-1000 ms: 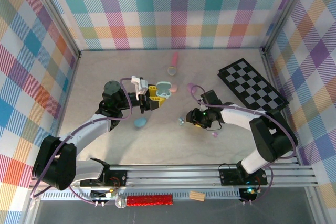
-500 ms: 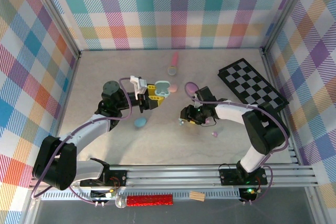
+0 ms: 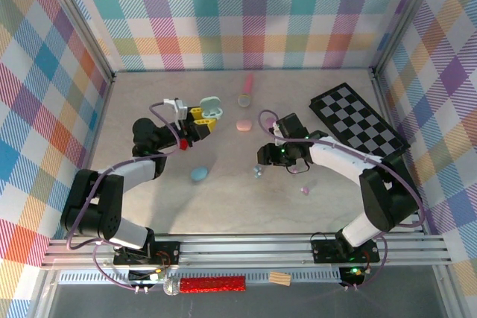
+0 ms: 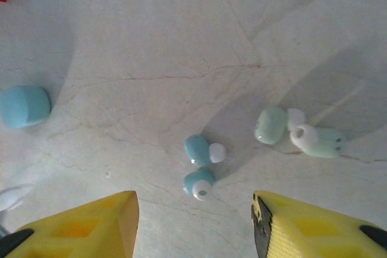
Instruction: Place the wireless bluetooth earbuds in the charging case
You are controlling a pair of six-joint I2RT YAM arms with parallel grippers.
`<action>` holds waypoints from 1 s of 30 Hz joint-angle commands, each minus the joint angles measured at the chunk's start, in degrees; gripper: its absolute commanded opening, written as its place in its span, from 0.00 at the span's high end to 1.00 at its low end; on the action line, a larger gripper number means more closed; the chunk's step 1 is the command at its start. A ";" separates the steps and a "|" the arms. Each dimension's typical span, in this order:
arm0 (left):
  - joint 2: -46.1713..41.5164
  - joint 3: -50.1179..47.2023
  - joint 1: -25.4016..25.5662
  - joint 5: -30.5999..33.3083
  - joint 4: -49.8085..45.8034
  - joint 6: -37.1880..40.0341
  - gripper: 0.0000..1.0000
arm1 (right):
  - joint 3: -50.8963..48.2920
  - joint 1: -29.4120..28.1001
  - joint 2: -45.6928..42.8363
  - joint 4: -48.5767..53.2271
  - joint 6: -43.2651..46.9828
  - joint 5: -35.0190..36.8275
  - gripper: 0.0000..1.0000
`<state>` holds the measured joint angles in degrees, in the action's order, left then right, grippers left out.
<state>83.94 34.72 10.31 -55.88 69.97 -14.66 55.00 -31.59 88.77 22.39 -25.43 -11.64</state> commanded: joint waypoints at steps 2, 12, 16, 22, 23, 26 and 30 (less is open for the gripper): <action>-2.05 -0.09 -0.63 -0.64 5.85 -1.65 0.62 | 3.49 0.65 1.55 5.31 4.32 4.22 0.47; -5.56 -0.93 -0.54 -0.72 1.69 0.39 0.62 | 6.54 4.70 9.13 2.50 2.70 -0.73 0.43; -6.33 -1.14 -0.41 -0.72 0.42 1.30 0.62 | 5.96 4.70 9.52 0.92 2.15 -2.79 0.42; -6.47 -1.13 -0.29 -0.88 0.29 1.47 0.62 | 4.72 4.96 12.42 -0.07 0.71 -3.82 0.42; -6.67 -1.22 -0.29 -0.90 0.12 1.47 0.62 | 4.06 4.96 11.70 -0.58 0.55 -3.60 0.42; -6.95 -1.40 -0.19 -0.90 -0.54 1.99 0.62 | 3.06 5.01 9.28 -1.37 1.70 -2.72 0.41; -6.72 -1.15 -0.20 -1.01 -0.45 2.00 0.62 | 4.93 4.96 9.43 0.14 4.03 -1.47 0.37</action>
<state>78.46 33.87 10.31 -55.92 68.51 -13.91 58.76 -26.68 99.53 22.15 -23.09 -13.69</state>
